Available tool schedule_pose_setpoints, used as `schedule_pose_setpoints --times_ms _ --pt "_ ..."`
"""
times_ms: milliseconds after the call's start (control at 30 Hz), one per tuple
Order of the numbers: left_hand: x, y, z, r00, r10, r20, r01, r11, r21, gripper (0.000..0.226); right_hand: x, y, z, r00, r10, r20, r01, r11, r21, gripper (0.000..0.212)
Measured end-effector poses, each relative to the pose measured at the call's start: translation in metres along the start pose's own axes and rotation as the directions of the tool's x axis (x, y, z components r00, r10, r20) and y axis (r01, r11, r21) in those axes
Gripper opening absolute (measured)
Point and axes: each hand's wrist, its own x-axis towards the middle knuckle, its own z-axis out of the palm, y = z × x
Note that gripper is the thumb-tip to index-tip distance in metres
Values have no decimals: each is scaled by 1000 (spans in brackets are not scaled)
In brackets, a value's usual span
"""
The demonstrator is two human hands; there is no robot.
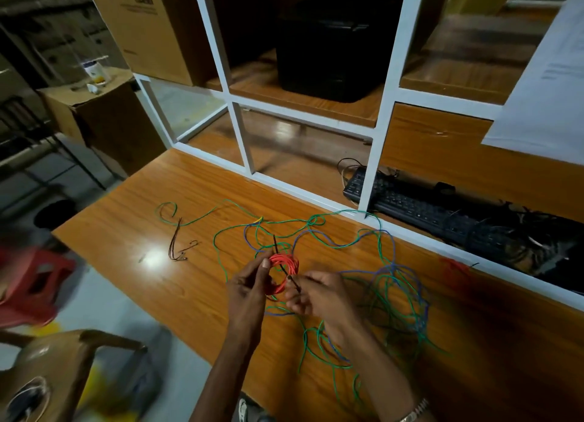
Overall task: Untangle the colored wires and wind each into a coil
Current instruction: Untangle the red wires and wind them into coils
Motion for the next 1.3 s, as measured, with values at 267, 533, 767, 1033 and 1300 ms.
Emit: schedule_pose_setpoints --times_ms 267,533,767,1033,1300 --pt "5 -13 -2 998 -3 -65 9 995 99 19 -2 -6 -13 996 34 83 -45 990 130 33" --pt "0 -10 3 998 51 -38 -45 990 135 20 -7 -20 -25 968 -207 143 201 978 56 26" --pt "-7 -5 7 983 146 112 -173 942 287 23 8 -14 -36 855 -516 -57 437 775 -456 26" --pt "-20 6 11 953 223 204 -287 880 378 25 -1 -18 -41 867 -498 7 462 798 -387 28" --pt "-19 13 16 927 291 235 -366 835 411 24 -11 -28 -42 925 -381 -3 371 903 -214 28"
